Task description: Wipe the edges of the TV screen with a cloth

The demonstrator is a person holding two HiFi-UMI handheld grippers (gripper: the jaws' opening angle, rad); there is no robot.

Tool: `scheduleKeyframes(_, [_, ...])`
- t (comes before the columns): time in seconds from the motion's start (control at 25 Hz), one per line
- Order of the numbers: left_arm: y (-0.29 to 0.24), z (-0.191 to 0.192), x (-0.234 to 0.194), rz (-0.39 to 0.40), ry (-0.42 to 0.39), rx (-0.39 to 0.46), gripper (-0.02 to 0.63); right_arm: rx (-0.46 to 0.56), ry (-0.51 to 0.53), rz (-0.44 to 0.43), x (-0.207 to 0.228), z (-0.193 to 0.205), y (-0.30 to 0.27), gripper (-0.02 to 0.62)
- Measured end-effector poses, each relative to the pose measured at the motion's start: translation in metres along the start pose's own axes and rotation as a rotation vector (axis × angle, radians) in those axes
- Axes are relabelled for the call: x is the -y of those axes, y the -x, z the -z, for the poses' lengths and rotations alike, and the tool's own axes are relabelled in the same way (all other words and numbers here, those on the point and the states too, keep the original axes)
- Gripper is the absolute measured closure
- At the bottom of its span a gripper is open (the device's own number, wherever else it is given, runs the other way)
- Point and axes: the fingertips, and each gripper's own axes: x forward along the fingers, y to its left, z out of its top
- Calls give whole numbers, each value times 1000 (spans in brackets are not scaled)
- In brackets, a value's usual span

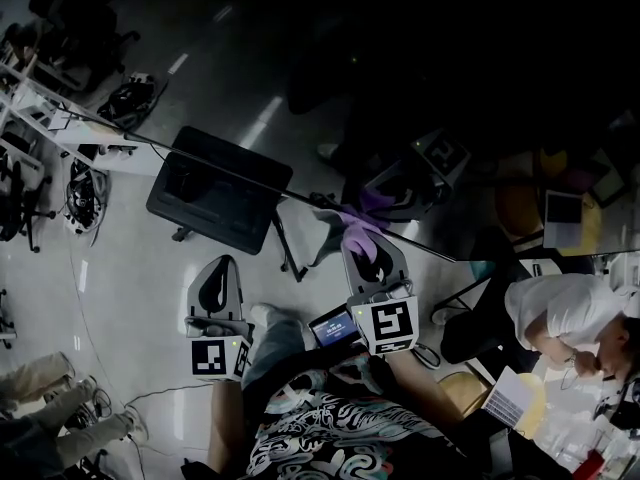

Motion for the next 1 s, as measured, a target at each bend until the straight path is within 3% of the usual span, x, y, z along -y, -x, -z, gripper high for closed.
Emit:
scheduleKeyframes(0.6, [10,-6,7,-17,2,-63,588,7,-10,-42,-4,-15,3,479])
scheduleKeyframes(0.8, [6,-15,-3,-54,59,9,588,5,-7,-57,-11,-16,-8,479])
scheduleKeyframes(1.0, [9,-2,-15,-42,29,-45,588,-2,-5,-63,-19,-17,-20,479])
